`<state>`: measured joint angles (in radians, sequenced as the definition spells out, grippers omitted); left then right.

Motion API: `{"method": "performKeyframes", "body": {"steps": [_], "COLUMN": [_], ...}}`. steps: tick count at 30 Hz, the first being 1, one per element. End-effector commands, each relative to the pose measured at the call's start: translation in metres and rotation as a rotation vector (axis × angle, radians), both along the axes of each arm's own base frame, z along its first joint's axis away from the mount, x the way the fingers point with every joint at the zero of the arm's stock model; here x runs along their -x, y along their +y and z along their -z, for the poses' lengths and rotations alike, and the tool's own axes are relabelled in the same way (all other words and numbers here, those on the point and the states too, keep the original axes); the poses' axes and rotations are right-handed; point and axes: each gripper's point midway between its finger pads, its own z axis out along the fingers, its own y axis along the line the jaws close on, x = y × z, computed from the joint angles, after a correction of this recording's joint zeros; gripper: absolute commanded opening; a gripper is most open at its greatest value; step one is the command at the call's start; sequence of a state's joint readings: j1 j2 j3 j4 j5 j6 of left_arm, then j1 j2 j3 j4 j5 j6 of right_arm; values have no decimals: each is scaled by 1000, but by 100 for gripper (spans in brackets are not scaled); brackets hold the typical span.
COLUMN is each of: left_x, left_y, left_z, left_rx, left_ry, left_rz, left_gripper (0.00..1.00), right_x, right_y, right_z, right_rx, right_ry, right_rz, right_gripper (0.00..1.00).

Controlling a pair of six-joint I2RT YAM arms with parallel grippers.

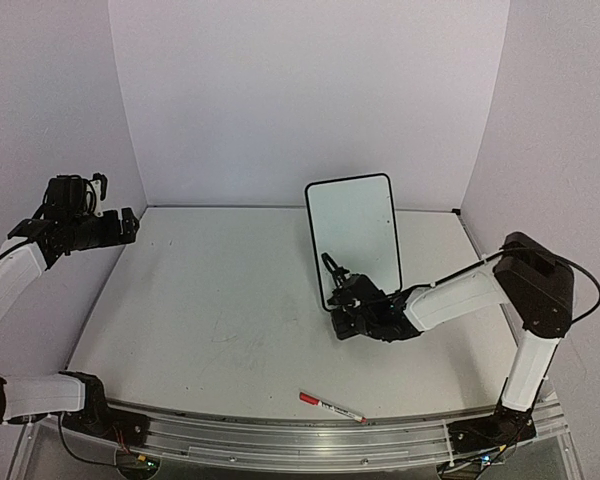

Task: Write a sentence on the whiteboard
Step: Move the whiteboard to the center of the board.

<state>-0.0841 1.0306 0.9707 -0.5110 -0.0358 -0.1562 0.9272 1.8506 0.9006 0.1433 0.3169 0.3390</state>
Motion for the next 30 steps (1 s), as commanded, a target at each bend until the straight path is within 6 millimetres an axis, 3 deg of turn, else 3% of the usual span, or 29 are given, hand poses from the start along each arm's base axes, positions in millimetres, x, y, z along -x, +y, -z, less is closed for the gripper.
{"method": "performKeyframes", "body": {"steps": [1,7,13,18,22,24,26,30], "left_x": [-1,2,3,3,2,1,0,-5], "left_y": [-3,-4,-5,-5,-6,-6,-6,-5], "left_z": [-14,-16,-19,-17,-14,-12,-8,2], "left_rx": [14,22,27,27,27,26,25,19], "left_ry": [-51,-54,-60,-51,-42,-36,-26,6], "left_rz": [11,16,21,24,24,24,25,22], "left_gripper": [99,100,99,100,99,99,99,99], "right_x": [8,29,42,48,56,65,75,104], "right_y": [46,92,123,126,119,112,106,89], "right_z": [-10,-13,-10,-6,-17,-25,-33,-44], "right_rx": [-41,-40,-82,-87,-90,-95,-99,-106], "right_ry": [-39,-56,-10,17,12,10,9,50], "right_rz": [23,10,-35,-47,-59,-69,-90,-163], "right_gripper": [0,0,0,16,42,49,55,58]}}
